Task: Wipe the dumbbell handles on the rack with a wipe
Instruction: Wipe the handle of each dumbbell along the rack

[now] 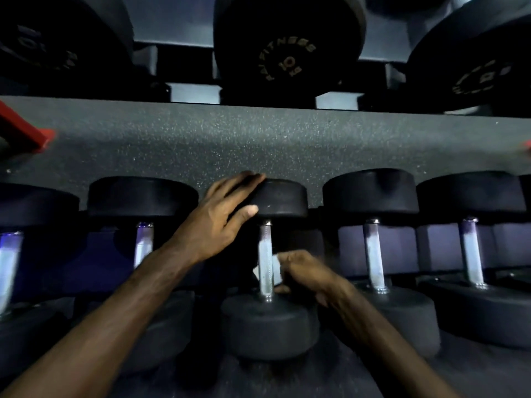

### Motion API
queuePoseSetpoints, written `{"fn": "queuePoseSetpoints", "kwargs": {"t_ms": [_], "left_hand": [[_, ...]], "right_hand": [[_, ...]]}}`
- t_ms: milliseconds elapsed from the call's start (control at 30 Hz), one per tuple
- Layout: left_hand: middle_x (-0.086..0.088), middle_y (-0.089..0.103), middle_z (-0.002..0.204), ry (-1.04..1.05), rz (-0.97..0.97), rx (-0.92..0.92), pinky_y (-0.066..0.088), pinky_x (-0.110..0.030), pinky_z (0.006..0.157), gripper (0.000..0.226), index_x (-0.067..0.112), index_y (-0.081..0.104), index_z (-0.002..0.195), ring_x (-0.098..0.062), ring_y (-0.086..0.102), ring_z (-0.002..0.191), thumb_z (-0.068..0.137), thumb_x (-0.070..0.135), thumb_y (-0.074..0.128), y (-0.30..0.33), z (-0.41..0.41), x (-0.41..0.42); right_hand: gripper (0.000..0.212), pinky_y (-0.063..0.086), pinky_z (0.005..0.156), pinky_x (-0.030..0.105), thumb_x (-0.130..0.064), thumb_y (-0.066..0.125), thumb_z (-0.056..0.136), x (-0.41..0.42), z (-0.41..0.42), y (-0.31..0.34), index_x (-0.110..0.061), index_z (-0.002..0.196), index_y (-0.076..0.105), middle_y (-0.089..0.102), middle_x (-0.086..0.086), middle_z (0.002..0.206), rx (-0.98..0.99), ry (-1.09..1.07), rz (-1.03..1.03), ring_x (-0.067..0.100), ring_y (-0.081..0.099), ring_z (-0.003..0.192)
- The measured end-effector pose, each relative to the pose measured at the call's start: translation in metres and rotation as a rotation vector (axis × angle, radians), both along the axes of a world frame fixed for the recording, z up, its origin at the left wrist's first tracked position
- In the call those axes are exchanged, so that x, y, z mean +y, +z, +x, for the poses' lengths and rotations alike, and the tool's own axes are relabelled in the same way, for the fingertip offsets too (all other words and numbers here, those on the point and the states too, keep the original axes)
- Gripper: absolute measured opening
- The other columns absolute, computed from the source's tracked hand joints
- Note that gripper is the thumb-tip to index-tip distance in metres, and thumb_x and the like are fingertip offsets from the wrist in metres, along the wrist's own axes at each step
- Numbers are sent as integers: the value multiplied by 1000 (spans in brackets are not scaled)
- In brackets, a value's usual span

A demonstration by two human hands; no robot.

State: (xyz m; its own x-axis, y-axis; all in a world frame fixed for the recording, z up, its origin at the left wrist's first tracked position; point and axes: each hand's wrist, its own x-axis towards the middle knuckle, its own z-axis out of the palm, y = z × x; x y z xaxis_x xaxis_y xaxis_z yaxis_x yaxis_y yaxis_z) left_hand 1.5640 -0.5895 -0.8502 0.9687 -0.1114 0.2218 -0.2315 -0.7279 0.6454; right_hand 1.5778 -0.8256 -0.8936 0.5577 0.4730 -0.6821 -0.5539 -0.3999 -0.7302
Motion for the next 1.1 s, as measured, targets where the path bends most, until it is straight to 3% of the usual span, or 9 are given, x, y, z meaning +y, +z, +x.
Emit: {"fn": "queuePoseSetpoints", "kwargs": {"t_ms": [100,167,233,367,533,667,833,967,1100], "left_hand": [[14,35,169,4,-6,-67,26,-39,129,58,34,36,166,-15,33,153,110,49,43,-8,-1,-2],[15,35,169,9,-10,-83,22,-32,128,58,34,36,166,-13,32,153,110,49,42,-14,-1,-2],[13,36,169,3,-5,-97,19,-25,128,58,33,36,166,-14,32,153,111,49,41,-18,1,0],[9,40,165,-62,19,-115,23,-29,128,60,32,36,166,-15,36,152,109,52,41,-18,5,6],[9,49,157,-79,13,-139,32,-39,127,63,30,45,162,-12,41,150,105,56,48,-9,12,16],[13,45,159,-118,42,-153,29,-34,127,61,36,39,164,-9,39,149,107,57,44,-15,13,18],[18,45,156,-102,17,-131,25,-23,122,63,41,41,162,-3,37,147,103,64,44,-13,14,18],[17,51,152,-86,-13,-150,34,-37,123,60,41,46,159,-9,43,144,103,62,49,-13,16,17],[17,53,149,-76,-36,-162,37,-43,123,58,43,48,158,-10,44,143,102,60,51,-15,16,16]], "right_hand": [[48,62,85,36,15,41,86,-1,7,-5,-3,109,80,77,19,111,64,-67,87,31,74,104],[44,62,69,28,18,45,85,7,13,-11,4,113,76,76,23,112,55,-158,161,26,74,93],[40,60,65,27,15,49,84,7,19,-12,5,113,75,77,20,104,36,-93,161,21,74,82],[42,54,103,51,8,54,83,-11,27,-18,3,121,72,73,24,119,106,224,136,35,69,108],[35,62,84,35,14,51,91,8,42,-15,-3,110,75,71,28,116,-36,-86,210,29,71,95],[35,62,87,41,10,52,94,-5,28,-16,1,120,73,73,22,103,88,245,110,26,75,87],[34,54,105,51,9,55,94,6,37,-8,3,124,70,71,25,123,-49,-51,209,37,71,111],[20,62,84,40,5,63,94,-9,10,-8,1,111,73,74,18,95,-89,-98,183,24,71,82],[23,63,72,32,4,67,94,2,10,-10,9,116,71,72,20,93,-219,-298,210,20,68,73]]}}
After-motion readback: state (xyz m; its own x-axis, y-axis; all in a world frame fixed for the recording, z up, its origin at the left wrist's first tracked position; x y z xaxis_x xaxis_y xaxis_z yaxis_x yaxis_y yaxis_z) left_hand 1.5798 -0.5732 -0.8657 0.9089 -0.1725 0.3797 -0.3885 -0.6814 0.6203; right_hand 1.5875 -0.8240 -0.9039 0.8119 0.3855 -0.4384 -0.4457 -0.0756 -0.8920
